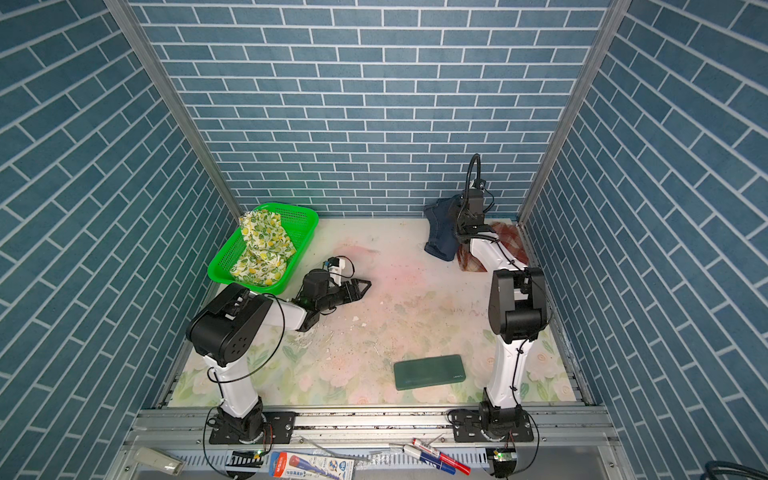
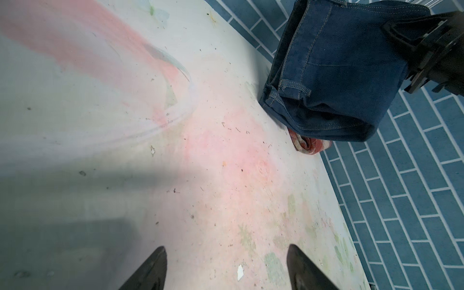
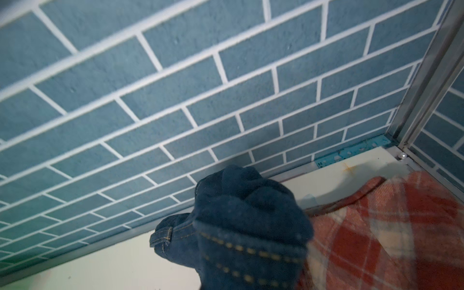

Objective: Fold and stack the skirts
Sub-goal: 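Lift the denim skirt with the right gripper and carry it onto the plaid skirt, then lower the denim skirt onto the plaid skirt and open the right gripper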

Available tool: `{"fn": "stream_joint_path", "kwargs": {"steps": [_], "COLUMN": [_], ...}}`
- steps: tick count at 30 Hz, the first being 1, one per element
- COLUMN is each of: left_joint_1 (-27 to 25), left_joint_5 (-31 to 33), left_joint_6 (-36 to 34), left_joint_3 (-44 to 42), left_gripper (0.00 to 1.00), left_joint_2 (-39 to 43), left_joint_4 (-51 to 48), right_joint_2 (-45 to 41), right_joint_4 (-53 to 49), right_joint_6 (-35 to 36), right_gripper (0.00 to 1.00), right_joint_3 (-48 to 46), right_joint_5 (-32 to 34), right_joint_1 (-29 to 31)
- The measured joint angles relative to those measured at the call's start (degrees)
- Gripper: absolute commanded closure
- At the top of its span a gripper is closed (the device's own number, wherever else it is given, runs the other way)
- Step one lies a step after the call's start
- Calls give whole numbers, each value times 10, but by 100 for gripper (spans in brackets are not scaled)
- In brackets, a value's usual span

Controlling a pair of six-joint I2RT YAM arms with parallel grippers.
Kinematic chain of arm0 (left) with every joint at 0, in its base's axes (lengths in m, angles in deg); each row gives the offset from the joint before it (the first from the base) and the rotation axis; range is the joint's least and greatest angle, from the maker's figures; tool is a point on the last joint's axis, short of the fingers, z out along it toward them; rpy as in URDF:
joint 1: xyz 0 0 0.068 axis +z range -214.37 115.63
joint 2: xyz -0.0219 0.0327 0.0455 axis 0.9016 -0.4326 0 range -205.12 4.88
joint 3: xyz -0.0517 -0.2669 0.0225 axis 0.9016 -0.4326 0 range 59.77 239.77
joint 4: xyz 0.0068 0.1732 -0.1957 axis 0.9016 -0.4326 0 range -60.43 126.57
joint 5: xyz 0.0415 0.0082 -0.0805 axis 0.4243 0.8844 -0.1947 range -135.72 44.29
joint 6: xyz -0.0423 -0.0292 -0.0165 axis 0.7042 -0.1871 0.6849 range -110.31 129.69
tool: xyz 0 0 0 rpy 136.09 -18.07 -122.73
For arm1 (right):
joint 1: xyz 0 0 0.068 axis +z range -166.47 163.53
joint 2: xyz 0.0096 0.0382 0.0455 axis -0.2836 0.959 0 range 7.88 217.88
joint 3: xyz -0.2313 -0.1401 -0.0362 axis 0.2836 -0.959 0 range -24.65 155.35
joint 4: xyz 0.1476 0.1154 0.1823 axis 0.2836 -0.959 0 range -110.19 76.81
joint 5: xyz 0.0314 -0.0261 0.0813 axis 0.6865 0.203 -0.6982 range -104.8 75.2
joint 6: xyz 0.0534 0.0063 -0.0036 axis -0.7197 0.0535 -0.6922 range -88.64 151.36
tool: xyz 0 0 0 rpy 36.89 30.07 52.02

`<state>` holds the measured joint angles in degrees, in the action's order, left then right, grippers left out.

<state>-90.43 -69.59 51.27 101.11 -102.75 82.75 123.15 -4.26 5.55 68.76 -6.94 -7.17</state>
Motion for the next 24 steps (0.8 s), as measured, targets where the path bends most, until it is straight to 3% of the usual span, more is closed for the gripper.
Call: {"fn": "stream_joint_path", "kwargs": {"steps": [10,24], "left_joint_1": [0,-2], "left_joint_5": [9,18], "left_joint_6": [-3,-6], "left_joint_3": [0,0], "left_gripper": [24,24], "left_joint_2": [0,9], "left_joint_4": [-9,-23], "right_joint_2": [15,-33], "right_joint_4": [70,211], "right_joint_6": [-76,-251], "right_gripper": [100,100], "right_joint_3": [7,-226], "right_joint_5": [30,87], "right_joint_1": [-31,-134]}}
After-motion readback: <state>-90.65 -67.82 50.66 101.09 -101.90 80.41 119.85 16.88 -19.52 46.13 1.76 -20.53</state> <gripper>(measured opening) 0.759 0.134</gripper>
